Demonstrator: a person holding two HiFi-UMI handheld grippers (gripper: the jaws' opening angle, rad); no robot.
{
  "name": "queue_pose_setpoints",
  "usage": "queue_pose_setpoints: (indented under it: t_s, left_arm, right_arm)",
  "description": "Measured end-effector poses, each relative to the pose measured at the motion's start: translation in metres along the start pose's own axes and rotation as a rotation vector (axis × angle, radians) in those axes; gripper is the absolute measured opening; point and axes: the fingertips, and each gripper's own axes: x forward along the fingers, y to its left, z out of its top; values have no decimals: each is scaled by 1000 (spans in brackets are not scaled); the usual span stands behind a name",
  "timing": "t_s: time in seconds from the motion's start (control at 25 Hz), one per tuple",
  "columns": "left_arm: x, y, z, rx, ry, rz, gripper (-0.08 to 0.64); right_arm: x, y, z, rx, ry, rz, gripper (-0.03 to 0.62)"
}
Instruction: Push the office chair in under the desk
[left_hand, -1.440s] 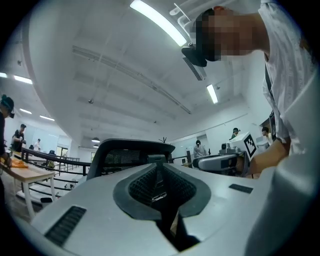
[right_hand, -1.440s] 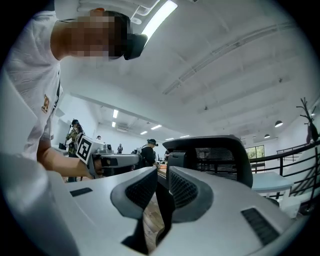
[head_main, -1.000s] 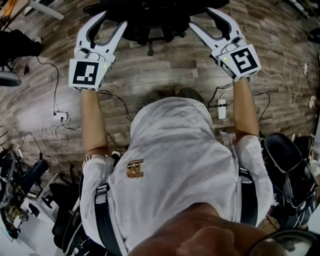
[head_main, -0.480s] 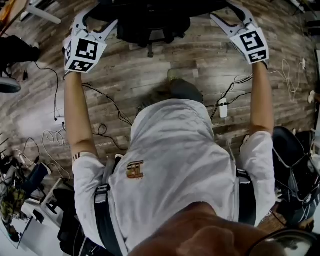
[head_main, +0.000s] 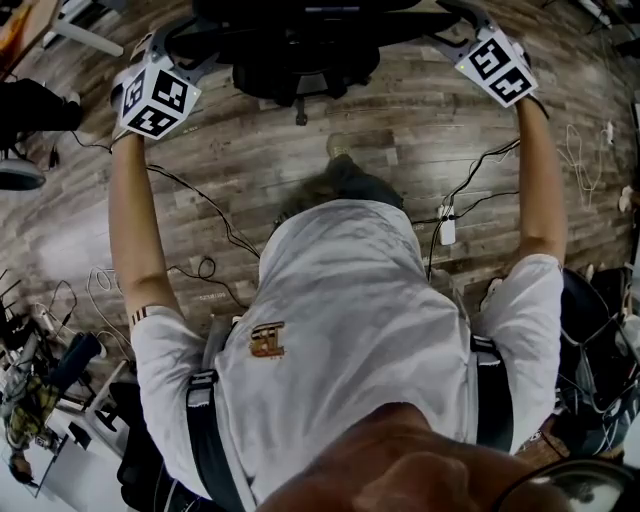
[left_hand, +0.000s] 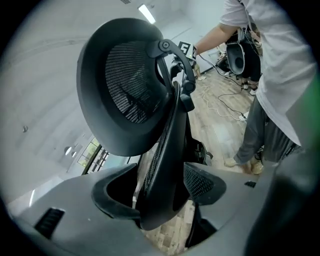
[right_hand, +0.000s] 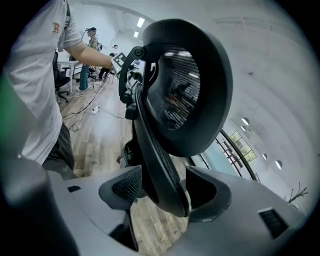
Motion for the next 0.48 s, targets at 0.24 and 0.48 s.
queue_pose_setpoints:
  t_s: [0.24,0.48]
  left_arm:
    - [27,3,-12,39,49,-58,273]
    - [39,-2,-14,107,59,-132,173]
  right_arm:
    - [33,0,-9,-108,41,84,253]
    - [50,-4,-12,-165,43,136,234]
